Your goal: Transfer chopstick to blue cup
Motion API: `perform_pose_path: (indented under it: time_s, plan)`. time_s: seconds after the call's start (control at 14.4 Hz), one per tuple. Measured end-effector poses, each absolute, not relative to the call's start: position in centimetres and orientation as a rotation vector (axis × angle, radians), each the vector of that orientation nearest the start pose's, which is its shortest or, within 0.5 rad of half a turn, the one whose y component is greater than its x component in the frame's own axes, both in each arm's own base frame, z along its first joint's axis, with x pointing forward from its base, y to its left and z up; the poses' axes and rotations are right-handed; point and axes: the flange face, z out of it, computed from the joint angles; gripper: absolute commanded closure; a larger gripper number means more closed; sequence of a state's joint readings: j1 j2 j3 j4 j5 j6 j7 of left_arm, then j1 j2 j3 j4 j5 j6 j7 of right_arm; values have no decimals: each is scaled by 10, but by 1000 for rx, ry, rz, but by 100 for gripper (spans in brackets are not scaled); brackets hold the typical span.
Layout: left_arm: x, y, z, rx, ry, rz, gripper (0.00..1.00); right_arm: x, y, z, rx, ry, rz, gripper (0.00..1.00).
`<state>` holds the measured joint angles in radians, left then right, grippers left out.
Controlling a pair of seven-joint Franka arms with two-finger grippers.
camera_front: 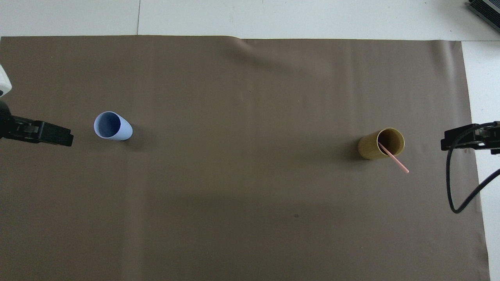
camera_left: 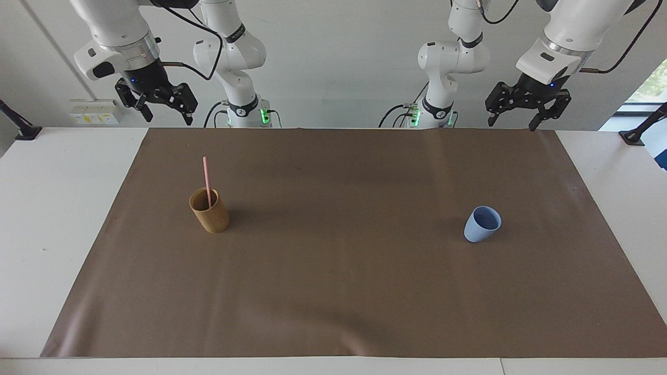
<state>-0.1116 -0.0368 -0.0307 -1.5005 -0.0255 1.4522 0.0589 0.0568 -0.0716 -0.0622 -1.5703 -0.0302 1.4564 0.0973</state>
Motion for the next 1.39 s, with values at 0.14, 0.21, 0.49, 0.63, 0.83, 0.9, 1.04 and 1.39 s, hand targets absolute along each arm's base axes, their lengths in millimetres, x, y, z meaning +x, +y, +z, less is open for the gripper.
perform_pose_path:
  time_s: [0.14, 0.21, 0.49, 0.63, 0.83, 0.9, 1.04, 1.39]
  plan:
    - [525, -79, 667, -3148, 325, 20, 0, 520, -8, 653, -3164, 167, 65, 0]
    - [525, -80, 667, -3148, 326, 21, 0, 520, -8, 653, -3164, 167, 65, 0]
    - [524, -81, 667, -3148, 330, 21, 0, 520, -8, 653, -3164, 167, 65, 0]
    - [524, -81, 666, -3148, 331, 22, 0, 520, -8, 653, -3164, 167, 65, 0]
    - [524, -82, 665, -3147, 333, 28, 0, 520, -8, 653, -3164, 167, 65, 0]
    - [523, -83, 664, -3147, 335, 30, 0, 520, -8, 653, -3164, 167, 65, 0]
    - [522, -85, 663, -3146, 341, 36, 0, 520, -8, 653, -3164, 167, 65, 0]
    - [518, -85, 662, -3145, 342, 43, 0, 520, -8, 653, -3164, 167, 65, 0]
